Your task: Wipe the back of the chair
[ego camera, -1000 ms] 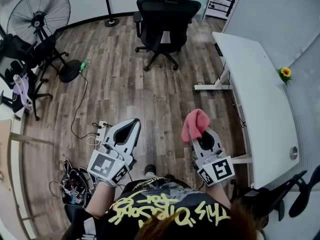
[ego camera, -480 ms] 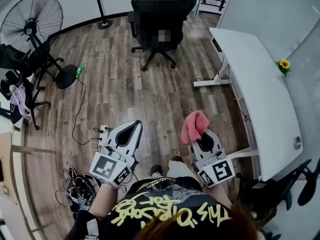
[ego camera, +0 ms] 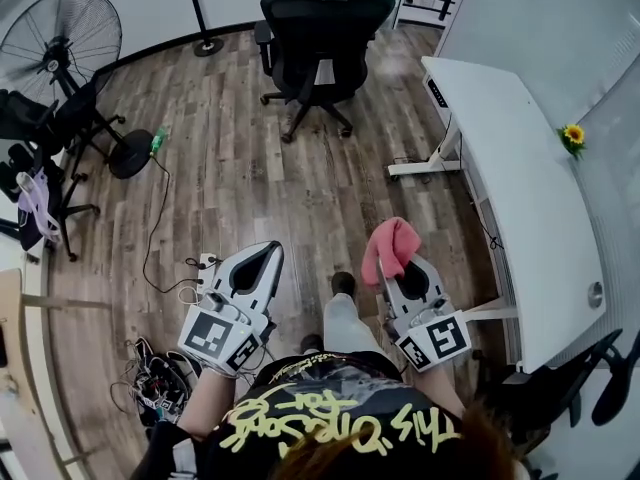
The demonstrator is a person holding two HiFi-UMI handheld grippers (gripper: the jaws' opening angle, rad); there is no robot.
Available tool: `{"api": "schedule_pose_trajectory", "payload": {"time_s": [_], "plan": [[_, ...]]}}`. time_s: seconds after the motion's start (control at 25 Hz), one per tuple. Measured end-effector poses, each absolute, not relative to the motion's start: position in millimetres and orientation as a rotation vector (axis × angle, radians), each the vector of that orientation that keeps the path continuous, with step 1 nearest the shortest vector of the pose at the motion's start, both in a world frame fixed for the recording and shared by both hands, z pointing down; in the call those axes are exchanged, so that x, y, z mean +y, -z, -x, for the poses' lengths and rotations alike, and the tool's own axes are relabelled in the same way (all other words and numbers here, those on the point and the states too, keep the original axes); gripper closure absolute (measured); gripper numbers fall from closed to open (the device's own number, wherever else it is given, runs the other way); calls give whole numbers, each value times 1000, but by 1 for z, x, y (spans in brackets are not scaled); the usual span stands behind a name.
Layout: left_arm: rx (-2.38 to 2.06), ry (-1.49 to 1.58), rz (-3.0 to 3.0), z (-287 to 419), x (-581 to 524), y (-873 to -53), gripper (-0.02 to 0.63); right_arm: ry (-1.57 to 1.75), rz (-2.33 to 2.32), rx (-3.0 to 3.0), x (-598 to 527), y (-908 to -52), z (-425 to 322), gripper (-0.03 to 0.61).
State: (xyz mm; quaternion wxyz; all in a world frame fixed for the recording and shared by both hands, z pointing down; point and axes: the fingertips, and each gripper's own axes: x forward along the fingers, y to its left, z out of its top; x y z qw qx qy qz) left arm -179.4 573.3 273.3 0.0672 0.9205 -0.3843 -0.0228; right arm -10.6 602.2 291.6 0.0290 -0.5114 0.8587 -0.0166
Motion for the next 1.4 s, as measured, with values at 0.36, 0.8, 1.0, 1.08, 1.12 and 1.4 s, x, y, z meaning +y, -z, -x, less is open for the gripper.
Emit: {"api": "schedule_pose_trajectory", "payload": {"time_s": [0.36,0.8,1.0,1.08,1.12,1.4], "plan": [[-1218,67,-2772,161,508,-273,620,4,1529,2684,532,-293,-10,517],[-1273,98,-2776,114,401,-250,620,-45,1473,2712,421,-277,-56,517],[-1296,70,-2781,91,362,-251,620,-29,1448,2726,377,-279,-80,517],[-1315,70,-2776,82,348,-251,620,-20,1428,2736,361,-281,-89,517],[-1324,73,-2773,78,341,-251,620,-22,1417,2742,353,-282,-93,517],[-1366,77,-2747,59,306,-257,620,17,1354,2766,309,-289,-109,517]]}}
